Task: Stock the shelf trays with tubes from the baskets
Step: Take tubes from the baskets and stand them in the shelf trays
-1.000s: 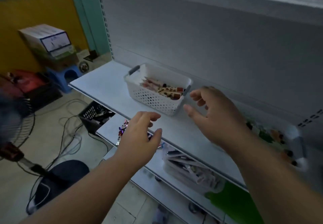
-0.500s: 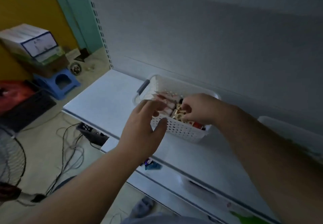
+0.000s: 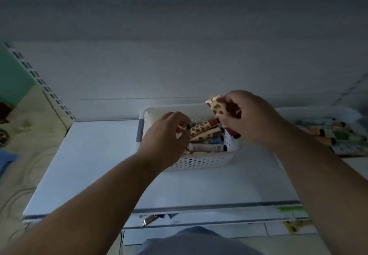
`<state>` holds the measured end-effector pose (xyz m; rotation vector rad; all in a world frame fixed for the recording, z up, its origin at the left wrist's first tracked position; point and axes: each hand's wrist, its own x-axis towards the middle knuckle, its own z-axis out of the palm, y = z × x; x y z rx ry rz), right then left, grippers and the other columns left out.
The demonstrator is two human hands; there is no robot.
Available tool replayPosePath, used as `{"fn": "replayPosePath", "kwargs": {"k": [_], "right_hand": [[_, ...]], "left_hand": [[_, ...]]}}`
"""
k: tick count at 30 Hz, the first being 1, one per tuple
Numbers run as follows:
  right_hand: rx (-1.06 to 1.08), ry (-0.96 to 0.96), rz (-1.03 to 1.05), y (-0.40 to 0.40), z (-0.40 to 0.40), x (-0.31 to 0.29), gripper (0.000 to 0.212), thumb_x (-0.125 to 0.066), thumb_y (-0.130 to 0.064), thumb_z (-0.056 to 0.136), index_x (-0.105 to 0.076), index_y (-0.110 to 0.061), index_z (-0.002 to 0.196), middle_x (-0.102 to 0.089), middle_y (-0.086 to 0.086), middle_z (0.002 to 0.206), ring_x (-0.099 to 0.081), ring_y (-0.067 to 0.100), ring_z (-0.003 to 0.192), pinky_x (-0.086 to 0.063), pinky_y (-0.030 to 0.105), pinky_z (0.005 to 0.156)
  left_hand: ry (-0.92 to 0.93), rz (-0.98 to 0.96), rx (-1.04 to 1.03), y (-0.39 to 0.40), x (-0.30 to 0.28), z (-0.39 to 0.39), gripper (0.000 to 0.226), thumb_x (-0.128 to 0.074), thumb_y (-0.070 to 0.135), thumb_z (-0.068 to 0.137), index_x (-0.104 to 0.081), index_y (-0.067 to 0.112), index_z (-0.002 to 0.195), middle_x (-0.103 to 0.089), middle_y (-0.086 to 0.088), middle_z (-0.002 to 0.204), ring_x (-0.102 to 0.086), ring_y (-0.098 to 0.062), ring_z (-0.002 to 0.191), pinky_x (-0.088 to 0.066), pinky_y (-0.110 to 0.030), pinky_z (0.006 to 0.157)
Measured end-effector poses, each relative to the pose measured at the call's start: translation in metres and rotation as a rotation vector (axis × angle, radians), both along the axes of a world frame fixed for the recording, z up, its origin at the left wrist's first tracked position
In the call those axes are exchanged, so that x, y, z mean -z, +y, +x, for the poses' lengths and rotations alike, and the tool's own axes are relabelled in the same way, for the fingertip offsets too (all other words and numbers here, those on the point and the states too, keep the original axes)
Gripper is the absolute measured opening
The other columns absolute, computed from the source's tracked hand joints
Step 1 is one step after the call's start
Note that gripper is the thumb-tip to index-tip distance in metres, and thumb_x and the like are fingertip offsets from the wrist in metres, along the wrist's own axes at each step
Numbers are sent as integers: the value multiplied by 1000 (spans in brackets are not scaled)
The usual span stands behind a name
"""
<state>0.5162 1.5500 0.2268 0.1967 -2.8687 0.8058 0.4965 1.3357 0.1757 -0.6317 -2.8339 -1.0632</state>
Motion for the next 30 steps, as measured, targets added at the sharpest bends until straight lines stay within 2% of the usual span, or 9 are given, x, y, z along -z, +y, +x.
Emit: {"fn": "replayPosePath", "kwargs": {"k": [4,7,10,13,16,19,22,25,30], "right_hand": [[116,52,-127,-2,27,-7,16,-66,-28,86,-52,-32,94,-61,-17,82,-59,0,72,-46,15,55],[168,29,-209,-3,41,-1,15,-66,-34,85,-52,-38,87,-62,-19,78,-60,2,71,-52,27,61],[197,-5,-271,-4,53,6,16,-67,-34,85,-53,-39,85,-61,-22,76,-60,-3,72,-45,10,57],[221,-25,-312,-3,56,10,15,-68,-32,86,-53,-37,88,-62,-20,78,-59,-6,75,-42,6,58],[250,0,-361,2,55,11,16,-67,-31,87,-53,-38,86,-63,-18,81,-60,-5,75,-43,10,60],[277,26,-423,9,56,9,11,-63,-29,88,-55,-34,94,-66,-14,88,-64,1,79,-55,31,71],[288,5,-552,16,58,7,13,-56,-22,93,-52,-26,104,-68,-4,94,-68,10,86,-58,46,78],[334,34,-800,27,71,6,11,-52,-16,94,-53,-24,102,-69,0,84,-70,12,79,-58,41,69],[429,138,-939,70,117,7,11,-50,-11,94,-56,-20,91,-61,8,70,-58,13,59,-44,22,50]], "left_hand": [[-183,-350,172,25,3,-34,28,-56,36,91,-55,34,118,-62,8,111,-60,-13,91,-54,-34,80],[-193,-541,250,47,8,-50,27,-53,31,93,-56,27,119,-61,3,100,-59,-15,83,-53,-33,73],[-146,-666,270,65,10,-61,30,-55,27,91,-54,19,120,-61,-2,100,-59,-18,85,-52,-31,73],[-151,-696,239,70,12,-66,35,-58,27,91,-52,16,123,-61,-5,102,-59,-20,87,-54,-32,74],[-187,-561,165,64,10,-61,26,-56,23,92,-54,20,118,-61,-2,96,-61,-19,81,-56,-32,67],[-157,-308,80,50,-2,-45,19,-59,24,89,-55,30,108,-65,4,87,-64,-15,66,-55,-31,52],[-155,-36,83,41,-19,-19,16,-69,27,84,-60,34,95,-68,12,80,-64,-5,59,-56,-28,50],[-156,222,60,51,-31,12,18,-76,25,78,-69,34,91,-69,15,77,-64,-2,64,-54,-26,53],[-194,516,33,110,-33,50,12,-77,18,77,-69,23,85,-69,5,69,-62,-8,57,-44,-16,49]]}}
